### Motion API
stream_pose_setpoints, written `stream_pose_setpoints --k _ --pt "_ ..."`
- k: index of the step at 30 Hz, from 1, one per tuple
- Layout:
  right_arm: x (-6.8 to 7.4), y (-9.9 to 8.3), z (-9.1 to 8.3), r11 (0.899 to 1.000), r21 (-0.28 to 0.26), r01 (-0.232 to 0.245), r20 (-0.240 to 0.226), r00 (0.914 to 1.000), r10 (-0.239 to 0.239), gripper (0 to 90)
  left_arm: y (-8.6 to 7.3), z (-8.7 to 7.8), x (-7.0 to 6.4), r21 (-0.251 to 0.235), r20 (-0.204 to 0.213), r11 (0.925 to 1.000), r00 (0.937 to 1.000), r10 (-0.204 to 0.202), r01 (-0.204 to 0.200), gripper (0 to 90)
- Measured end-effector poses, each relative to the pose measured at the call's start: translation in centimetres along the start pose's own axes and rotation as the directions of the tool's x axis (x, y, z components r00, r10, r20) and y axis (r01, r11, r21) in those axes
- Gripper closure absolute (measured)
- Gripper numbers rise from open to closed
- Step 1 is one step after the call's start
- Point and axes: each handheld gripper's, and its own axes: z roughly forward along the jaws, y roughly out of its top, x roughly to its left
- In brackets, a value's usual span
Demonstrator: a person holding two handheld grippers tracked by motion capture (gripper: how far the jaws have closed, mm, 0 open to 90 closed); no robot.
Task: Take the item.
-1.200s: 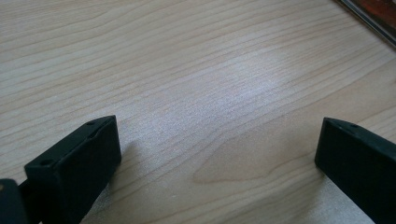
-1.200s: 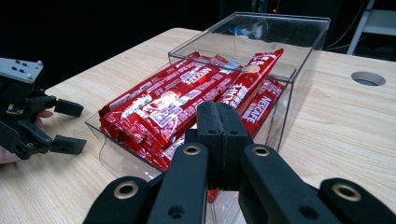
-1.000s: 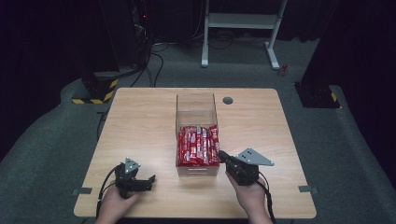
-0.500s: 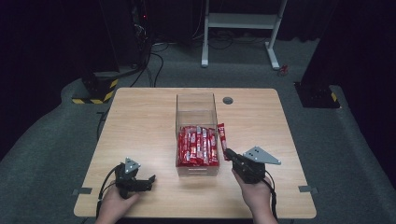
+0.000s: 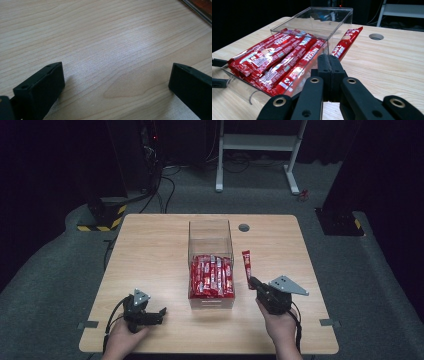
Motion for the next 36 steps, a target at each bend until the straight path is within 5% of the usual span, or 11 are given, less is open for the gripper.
stream_pose_setpoints --k 17,26,36 --pt "-0.9 -0.4 0.1 1.000 0.008 -0.003 0.023 0.9997 0.003 90.0 0.0 0.0 0.0 0.003 -0.001 1.0000 1.0000 0.004 -0.004 0.6" --pt "-0.7 -0.5 1.7 0.998 0.045 0.040 0.061 0.9972 -0.042 90.0 0.0 0.0 0.0 0.003 0.000 1.0000 1.0000 0.003 -0.003 0.6" --pt "-1.9 0.1 3.6 0.996 0.083 0.030 0.100 0.9942 -0.038 90.0 0.0 -0.1 0.0 0.004 0.003 1.0000 1.0000 0.004 -0.004 0.6"
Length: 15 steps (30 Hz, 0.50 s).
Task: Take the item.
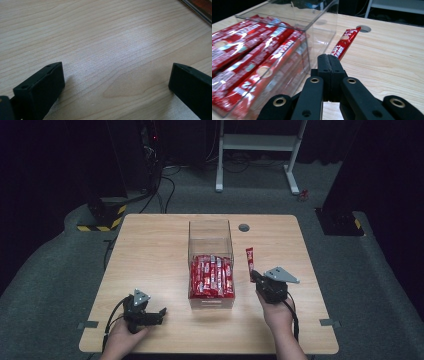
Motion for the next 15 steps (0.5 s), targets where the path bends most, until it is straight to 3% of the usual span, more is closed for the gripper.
stream_pose_setpoints --k 15 --pt "-2.2 0.6 1.7 0.999 0.029 -0.012 0.020 0.9997 0.011 90.0 0.0 0.0 0.0 0.000 0.001 1.0000 1.0000 0.001 -0.001 0.6"
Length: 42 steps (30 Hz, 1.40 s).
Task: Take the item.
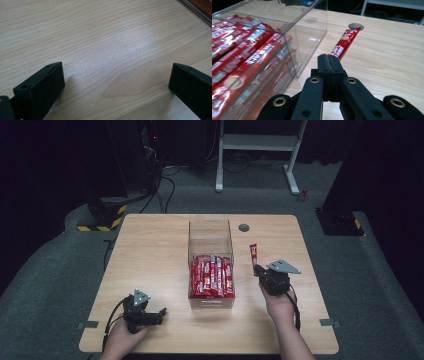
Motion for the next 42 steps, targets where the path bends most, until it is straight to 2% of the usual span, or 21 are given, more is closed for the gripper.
stream_pose_setpoints --k 17,26,42 --pt "-1.2 -0.4 3.0 0.997 0.077 -0.002 0.016 0.9999 0.001 90.0 0.0 0.0 0.0 0.000 0.002 1.0000 1.0000 0.001 -0.001 0.6" --pt "-1.5 -1.2 5.0 0.990 0.141 -0.002 0.029 0.9996 -0.002 90.0 0.0 0.0 0.0 -0.001 0.005 1.0000 1.0000 -0.001 0.001 0.6" --pt "-2.0 -2.4 6.1 0.981 0.190 -0.029 0.047 0.9987 0.020 89.6 -0.1 -0.1 0.0 -0.001 0.005 1.0000 1.0000 0.003 -0.003 0.6"
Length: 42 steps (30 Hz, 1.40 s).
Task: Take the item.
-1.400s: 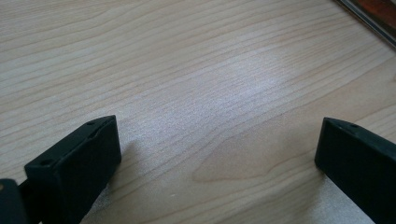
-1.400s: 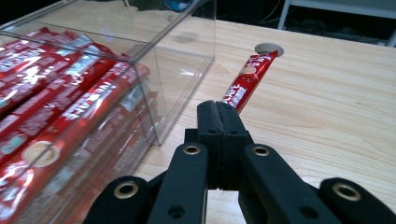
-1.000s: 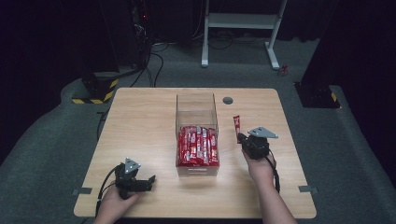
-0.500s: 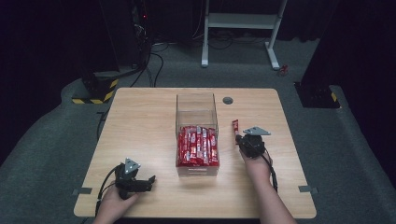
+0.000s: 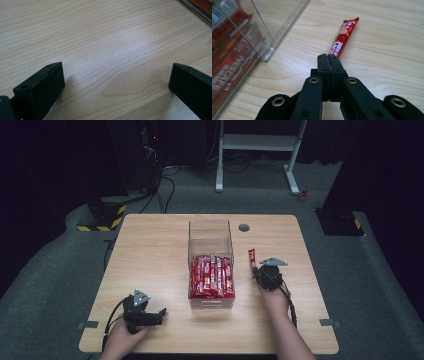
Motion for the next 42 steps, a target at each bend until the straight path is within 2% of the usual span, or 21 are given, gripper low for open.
stream_pose_setpoints --k 4,6,18,22,27,32,37,42 --pt "-0.2 -0.6 0.2 1.000 0.010 -0.006 0.002 1.0000 0.006 88.6 0.0 0.0 0.0 0.002 0.001 1.0000 1.0000 0.003 -0.003 0.6" --pt "-0.2 -0.8 0.1 1.000 0.014 -0.013 0.003 0.9999 0.013 82.7 0.0 0.0 0.0 0.001 0.001 1.0000 1.0000 0.003 -0.003 0.6" --pt "-0.3 -0.2 -1.1 1.000 -0.026 -0.016 -0.002 0.9999 0.016 73.3 0.0 0.0 0.0 0.001 0.001 1.0000 1.0000 0.003 -0.003 0.6" --pt "-0.3 0.0 -1.2 1.000 -0.024 -0.015 -0.004 0.9999 0.015 70.3 0.0 0.0 0.0 0.001 0.001 1.0000 1.0000 0.003 -0.003 0.6" --pt "-0.2 0.3 -1.5 0.999 -0.033 -0.012 -0.001 0.9999 0.012 60.4 0.0 0.0 0.0 0.002 0.001 1.0000 1.0000 0.003 -0.003 0.6" --pt "0.0 0.3 -1.8 0.999 -0.038 -0.003 0.009 0.9999 0.004 54.5 0.0 0.0 0.0 0.002 0.001 1.0000 1.0000 0.003 -0.003 0.6" --pt "0.4 0.4 -2.3 0.998 -0.060 0.000 -0.001 1.0000 0.000 43.1 0.0 0.0 0.0 0.001 0.001 1.0000 1.0000 0.003 -0.003 0.6" --pt "0.5 0.4 -2.9 0.997 -0.070 -0.024 -0.023 0.9995 0.022 38.6 0.0 0.0 0.0 0.001 0.001 1.0000 1.0000 0.003 -0.003 0.6"
